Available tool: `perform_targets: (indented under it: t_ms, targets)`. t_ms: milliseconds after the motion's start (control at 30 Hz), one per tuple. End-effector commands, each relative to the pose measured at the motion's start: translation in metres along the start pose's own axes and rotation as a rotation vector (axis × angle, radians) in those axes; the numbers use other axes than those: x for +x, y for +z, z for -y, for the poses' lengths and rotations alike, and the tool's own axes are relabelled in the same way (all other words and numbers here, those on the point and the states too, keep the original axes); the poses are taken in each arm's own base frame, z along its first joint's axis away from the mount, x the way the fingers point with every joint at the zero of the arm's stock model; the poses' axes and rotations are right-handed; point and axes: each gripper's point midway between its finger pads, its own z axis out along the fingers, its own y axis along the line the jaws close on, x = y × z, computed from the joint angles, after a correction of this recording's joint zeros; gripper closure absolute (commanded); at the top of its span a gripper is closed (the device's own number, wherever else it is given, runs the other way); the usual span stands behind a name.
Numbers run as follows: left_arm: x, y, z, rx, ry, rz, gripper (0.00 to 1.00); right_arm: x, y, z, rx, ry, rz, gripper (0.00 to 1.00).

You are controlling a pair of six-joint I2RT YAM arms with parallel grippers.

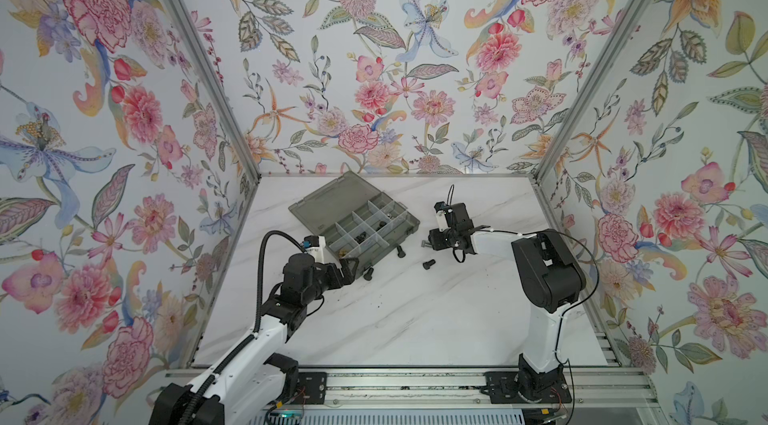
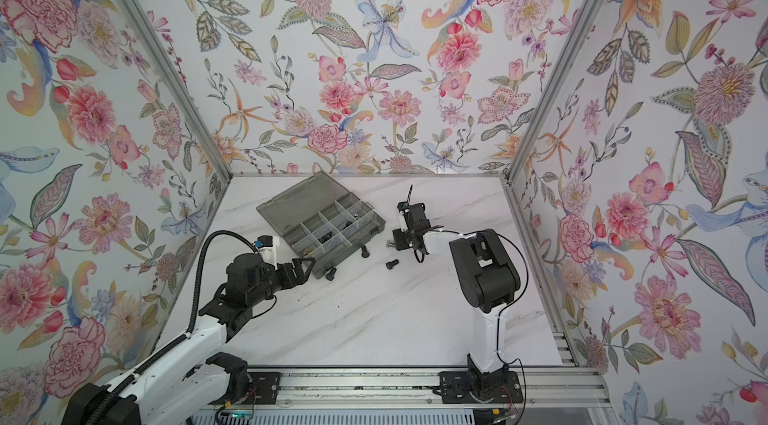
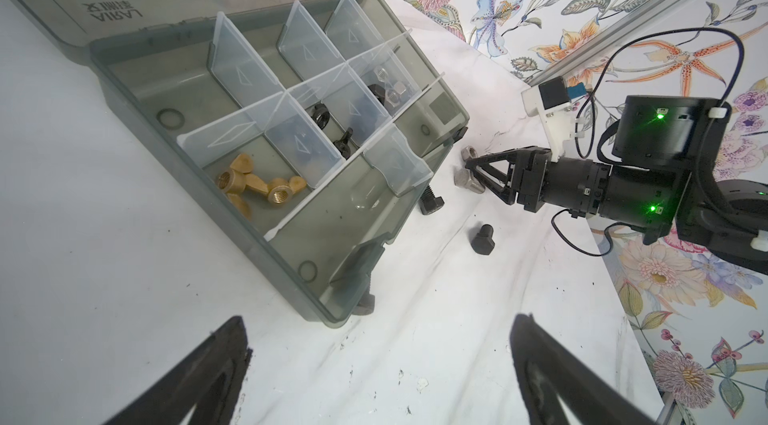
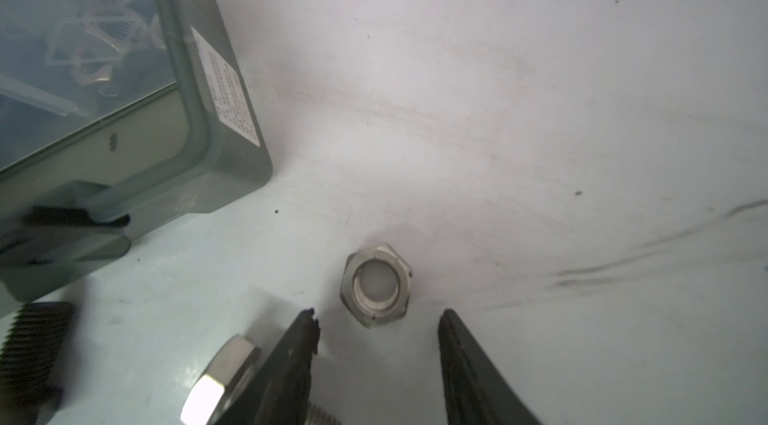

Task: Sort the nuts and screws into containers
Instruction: 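Move the right gripper down over a loose silver hex nut beside the box, then close the right gripper around the silver hex nut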

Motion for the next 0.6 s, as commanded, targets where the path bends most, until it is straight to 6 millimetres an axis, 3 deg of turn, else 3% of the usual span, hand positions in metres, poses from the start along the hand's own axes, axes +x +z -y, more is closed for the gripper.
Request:
perform_targets:
  t_ms: [0, 567]
  targets:
    - [-0.008, -0.003, 0.002, 0.009, 0.003, 0.031, 0.01, 0.015, 0.007, 0.000, -0.006, 0.009, -0.062, 0.50]
    - [-0.009, -0.005, 0.002, 0.005, 0.001, 0.036, 0.01, 0.028, 0.020, 0.000, -0.011, -0.004, -0.099, 0.60]
